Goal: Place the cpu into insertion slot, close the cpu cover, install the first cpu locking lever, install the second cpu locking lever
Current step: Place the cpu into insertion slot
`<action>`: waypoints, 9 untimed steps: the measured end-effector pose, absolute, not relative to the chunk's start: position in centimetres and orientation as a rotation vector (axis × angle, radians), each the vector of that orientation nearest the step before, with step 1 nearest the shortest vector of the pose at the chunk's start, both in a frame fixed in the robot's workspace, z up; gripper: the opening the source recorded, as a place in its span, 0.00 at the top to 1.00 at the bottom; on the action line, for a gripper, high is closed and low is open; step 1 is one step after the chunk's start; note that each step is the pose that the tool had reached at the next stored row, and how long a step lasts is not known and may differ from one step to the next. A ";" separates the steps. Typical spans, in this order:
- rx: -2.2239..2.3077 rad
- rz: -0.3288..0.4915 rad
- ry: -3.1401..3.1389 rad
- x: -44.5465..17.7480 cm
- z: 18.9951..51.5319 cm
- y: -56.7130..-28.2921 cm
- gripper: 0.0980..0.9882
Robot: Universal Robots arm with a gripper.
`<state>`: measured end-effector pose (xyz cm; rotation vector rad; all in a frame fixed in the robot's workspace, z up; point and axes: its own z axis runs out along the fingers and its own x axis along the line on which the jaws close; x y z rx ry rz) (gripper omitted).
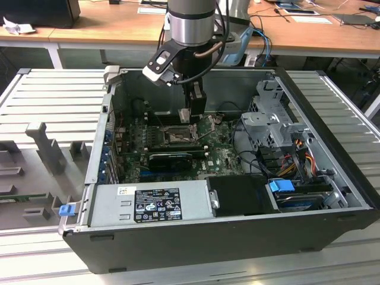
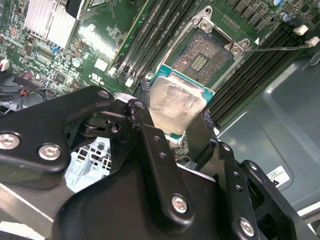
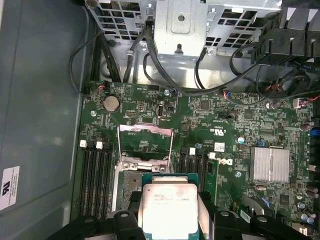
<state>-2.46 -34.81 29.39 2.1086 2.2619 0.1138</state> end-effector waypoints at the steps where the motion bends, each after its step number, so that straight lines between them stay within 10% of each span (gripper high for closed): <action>1: 2.109 0.114 2.261 -2.5 29.3 -34.8 0.52; 9: 2.116 0.114 2.255 -2.5 29.0 -34.8 0.52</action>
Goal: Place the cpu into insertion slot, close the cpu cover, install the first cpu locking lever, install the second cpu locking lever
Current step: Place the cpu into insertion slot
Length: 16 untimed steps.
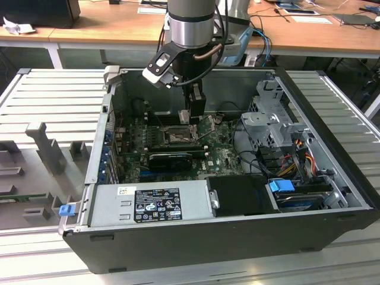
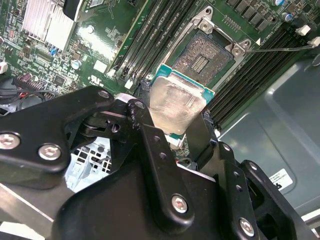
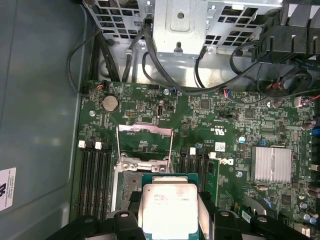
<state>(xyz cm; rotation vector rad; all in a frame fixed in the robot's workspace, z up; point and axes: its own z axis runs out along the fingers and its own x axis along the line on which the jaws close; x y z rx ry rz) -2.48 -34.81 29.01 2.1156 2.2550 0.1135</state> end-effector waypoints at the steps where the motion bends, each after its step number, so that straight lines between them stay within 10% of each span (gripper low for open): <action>1: 2.116 0.113 2.254 -2.5 29.0 -34.8 0.52; 16: 2.129 0.113 2.242 -2.6 27.9 -34.8 0.52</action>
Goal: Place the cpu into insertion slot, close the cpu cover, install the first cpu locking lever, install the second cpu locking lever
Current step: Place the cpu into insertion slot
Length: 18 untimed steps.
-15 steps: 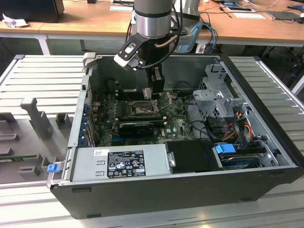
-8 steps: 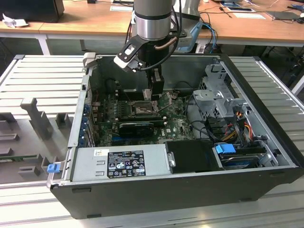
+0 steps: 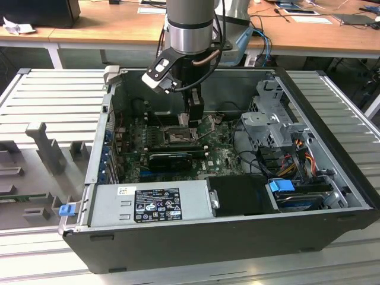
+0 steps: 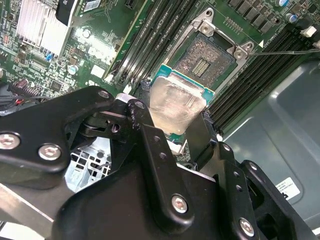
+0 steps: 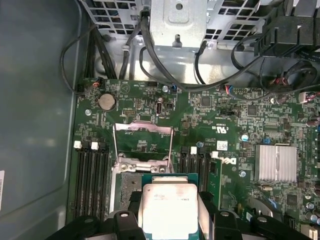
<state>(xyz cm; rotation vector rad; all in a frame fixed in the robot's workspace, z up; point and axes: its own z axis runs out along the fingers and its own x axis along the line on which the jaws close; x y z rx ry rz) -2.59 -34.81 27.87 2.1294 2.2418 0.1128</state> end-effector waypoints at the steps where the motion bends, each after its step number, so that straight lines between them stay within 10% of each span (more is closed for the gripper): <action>1: 2.130 0.113 2.241 -2.6 27.8 -34.8 0.52; 18: 2.140 0.117 2.235 -2.8 26.4 -34.7 0.52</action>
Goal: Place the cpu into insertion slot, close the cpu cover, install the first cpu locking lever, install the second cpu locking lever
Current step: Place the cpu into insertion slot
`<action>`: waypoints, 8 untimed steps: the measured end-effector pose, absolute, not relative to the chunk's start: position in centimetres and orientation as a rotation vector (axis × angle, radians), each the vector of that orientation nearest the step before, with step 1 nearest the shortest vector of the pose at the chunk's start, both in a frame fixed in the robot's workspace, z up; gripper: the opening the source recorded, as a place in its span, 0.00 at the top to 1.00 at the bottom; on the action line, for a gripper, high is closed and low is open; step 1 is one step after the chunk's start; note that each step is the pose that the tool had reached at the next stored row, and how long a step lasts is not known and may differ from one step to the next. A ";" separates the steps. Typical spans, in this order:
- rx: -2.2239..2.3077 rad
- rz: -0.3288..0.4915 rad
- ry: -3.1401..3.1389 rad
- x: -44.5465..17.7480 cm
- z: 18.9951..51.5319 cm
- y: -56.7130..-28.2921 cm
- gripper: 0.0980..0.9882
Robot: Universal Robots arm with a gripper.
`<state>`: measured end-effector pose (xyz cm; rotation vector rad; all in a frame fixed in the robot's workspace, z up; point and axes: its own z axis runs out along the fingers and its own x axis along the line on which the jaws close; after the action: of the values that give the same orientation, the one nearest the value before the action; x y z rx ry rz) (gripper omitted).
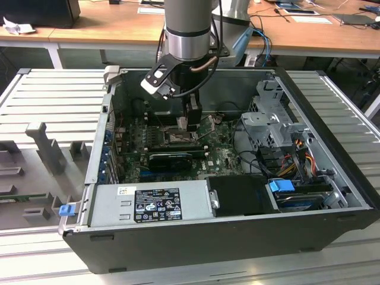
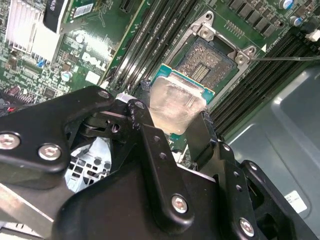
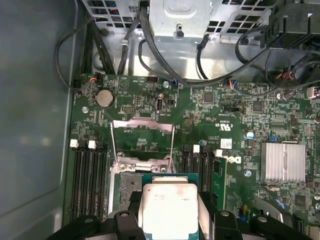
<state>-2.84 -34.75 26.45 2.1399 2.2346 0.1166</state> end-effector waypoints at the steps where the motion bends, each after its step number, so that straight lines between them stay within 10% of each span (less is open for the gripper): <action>1: 2.142 0.117 2.232 -2.9 26.3 -34.7 0.52; 8: 2.208 0.115 2.164 -3.0 25.4 -34.7 0.52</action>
<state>-2.98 -34.68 25.36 2.2082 2.1641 0.1145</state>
